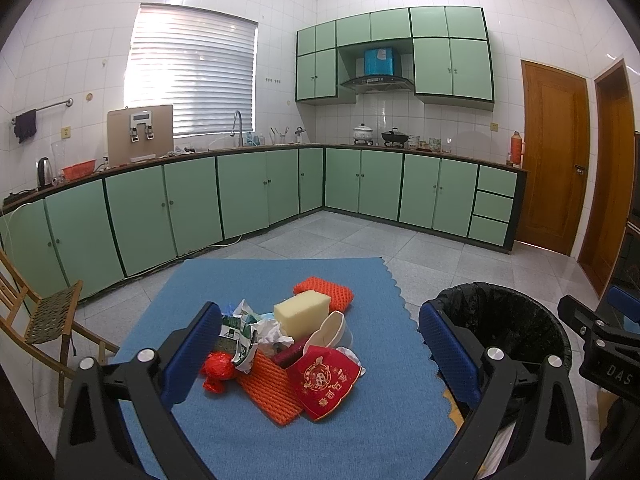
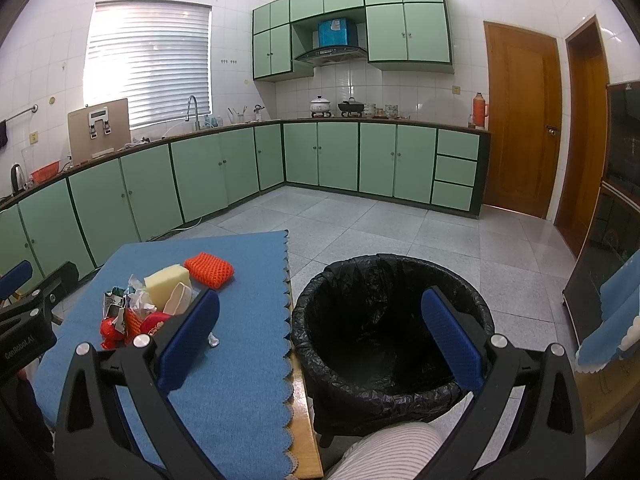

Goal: Collect trash

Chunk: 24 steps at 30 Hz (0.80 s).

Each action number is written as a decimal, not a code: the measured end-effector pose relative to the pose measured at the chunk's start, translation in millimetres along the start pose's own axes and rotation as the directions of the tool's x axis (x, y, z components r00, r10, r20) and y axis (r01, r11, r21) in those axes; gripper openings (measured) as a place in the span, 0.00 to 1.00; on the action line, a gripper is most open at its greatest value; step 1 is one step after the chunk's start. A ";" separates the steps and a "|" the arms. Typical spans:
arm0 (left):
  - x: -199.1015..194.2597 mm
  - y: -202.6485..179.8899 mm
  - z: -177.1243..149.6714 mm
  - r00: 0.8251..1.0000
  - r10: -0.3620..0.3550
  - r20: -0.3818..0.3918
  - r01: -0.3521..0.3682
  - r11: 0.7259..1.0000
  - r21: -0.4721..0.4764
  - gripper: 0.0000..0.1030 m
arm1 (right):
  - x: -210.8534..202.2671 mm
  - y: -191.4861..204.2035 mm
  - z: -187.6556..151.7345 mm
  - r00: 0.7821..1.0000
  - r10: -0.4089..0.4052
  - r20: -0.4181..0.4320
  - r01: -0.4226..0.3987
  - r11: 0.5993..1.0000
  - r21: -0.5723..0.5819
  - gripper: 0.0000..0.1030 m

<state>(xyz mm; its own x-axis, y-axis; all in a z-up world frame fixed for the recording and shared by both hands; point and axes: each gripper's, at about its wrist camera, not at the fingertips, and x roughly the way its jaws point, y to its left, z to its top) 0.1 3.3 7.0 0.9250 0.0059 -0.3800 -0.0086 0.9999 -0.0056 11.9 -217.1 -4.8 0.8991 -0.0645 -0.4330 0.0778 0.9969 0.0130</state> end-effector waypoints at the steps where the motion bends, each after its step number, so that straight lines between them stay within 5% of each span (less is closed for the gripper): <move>1: 0.0 0.3 0.6 1.000 0.000 0.000 0.000 1.000 0.000 0.94 | -0.1 -0.2 -0.1 1.000 0.000 0.000 0.000 1.000 0.000 0.95; 24: -3.2 3.2 4.5 1.000 0.003 0.002 -0.003 1.000 -0.005 0.94 | 0.8 -0.9 -1.3 1.000 0.001 -0.001 -0.001 1.000 0.002 0.95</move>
<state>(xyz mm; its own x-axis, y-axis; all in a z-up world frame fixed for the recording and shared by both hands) -1.2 6.5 12.3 0.9257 0.0088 -0.3781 -0.0132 0.9999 -0.0089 12.0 -218.0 -6.3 0.8986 -0.0630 -0.4342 0.0773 0.9969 0.0154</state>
